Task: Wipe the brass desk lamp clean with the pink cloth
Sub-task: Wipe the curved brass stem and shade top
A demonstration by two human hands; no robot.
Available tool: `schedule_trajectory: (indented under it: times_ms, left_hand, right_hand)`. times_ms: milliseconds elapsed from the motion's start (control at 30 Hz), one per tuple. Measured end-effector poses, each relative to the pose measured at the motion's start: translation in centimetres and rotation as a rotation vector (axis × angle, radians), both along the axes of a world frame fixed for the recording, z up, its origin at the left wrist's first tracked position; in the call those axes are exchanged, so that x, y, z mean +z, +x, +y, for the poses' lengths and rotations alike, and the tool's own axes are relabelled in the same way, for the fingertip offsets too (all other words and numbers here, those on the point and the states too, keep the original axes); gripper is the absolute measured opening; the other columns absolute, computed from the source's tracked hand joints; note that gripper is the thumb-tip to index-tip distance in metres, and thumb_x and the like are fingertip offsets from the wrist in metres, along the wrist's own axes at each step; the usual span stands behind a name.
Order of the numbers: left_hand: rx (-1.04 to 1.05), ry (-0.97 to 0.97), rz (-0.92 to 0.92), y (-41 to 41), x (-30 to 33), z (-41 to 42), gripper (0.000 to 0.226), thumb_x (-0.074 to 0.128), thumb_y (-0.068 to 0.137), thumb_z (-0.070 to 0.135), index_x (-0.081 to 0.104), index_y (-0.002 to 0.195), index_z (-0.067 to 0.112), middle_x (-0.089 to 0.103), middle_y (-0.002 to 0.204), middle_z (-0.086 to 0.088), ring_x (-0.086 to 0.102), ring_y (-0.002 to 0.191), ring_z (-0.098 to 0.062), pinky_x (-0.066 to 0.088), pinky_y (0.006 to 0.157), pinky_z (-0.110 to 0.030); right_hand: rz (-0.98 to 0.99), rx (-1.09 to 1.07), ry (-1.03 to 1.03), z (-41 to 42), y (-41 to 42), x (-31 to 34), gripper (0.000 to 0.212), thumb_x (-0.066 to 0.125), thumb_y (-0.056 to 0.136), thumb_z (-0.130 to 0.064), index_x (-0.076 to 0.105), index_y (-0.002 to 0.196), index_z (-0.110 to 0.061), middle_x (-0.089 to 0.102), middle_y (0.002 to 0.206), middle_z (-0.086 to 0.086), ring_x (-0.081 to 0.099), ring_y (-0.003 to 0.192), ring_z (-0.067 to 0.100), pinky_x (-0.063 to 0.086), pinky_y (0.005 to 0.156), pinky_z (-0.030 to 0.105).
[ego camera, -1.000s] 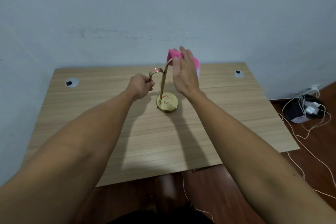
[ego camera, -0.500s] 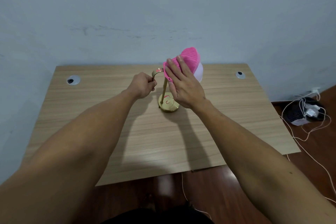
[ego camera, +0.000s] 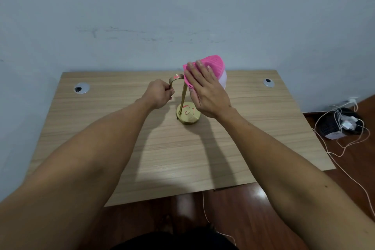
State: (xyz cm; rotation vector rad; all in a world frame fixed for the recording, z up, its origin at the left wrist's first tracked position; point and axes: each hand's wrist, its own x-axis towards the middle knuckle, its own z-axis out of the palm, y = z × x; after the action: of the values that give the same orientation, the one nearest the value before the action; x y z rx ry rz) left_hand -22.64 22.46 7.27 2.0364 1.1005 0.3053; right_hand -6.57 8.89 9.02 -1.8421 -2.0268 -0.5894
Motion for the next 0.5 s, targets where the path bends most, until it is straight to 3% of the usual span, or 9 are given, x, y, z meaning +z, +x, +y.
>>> schedule_trajectory:
  times_ms: [100,167,233,367,500]
  left_hand:
    - [0.01,-0.007,-0.003,0.0,-0.1,0.0,0.028,0.058,0.098,0.018,0.076,0.084,0.002,0.078,0.086,-0.014,0.059,0.059,-0.001,0.033,0.045,-0.003]
    - [0.013,-0.009,-0.004,0.0,-0.2,0.1,0.028,0.058,0.098,0.018,0.076,0.085,0.001,0.078,0.087,-0.014,0.059,0.06,0.0,0.035,0.046,-0.004]
    - [0.014,-0.012,-0.003,0.0,-0.2,0.1,0.028,0.058,0.098,0.019,0.076,0.085,0.002,0.078,0.088,-0.014,0.061,0.062,-0.002,0.037,0.05,-0.007]
    - [0.01,-0.006,-0.011,0.0,-0.2,0.2,0.027,0.059,0.097,0.017,0.076,0.085,-0.002,0.077,0.087,-0.016,0.061,0.062,-0.002,0.036,0.046,-0.001]
    - [0.007,-0.003,-0.011,0.1,-0.2,0.1,0.027,0.06,0.097,0.017,0.076,0.087,-0.001,0.077,0.086,-0.015,0.063,0.063,-0.003,0.037,0.049,-0.003]
  right_hand:
    - [0.269,-0.168,0.087,0.3,-0.3,1.3,0.053,0.038,0.109,-0.021,0.04,0.158,0.0,0.037,0.166,0.02,0.03,0.157,0.037,0.022,0.13,0.049]
    - [0.493,-0.277,0.13,0.8,0.0,2.6,0.045,0.036,0.11,-0.02,0.053,0.148,-0.005,0.055,0.151,0.015,0.045,0.147,0.031,0.031,0.127,0.048]
    - [0.573,-0.263,0.113,1.0,0.1,3.4,0.039,0.033,0.11,-0.024,0.057,0.138,-0.009,0.06,0.139,0.01,0.052,0.136,0.026,0.039,0.119,0.049]
    - [0.415,-0.19,0.04,0.8,-0.6,1.8,0.052,0.04,0.108,-0.022,0.043,0.157,-0.003,0.037,0.166,0.019,0.028,0.157,0.038,0.021,0.13,0.049]
    - [0.126,-0.005,0.005,0.5,-0.3,0.3,0.054,0.042,0.107,-0.021,0.045,0.155,0.003,0.039,0.165,0.02,0.03,0.156,0.041,0.024,0.127,0.057]
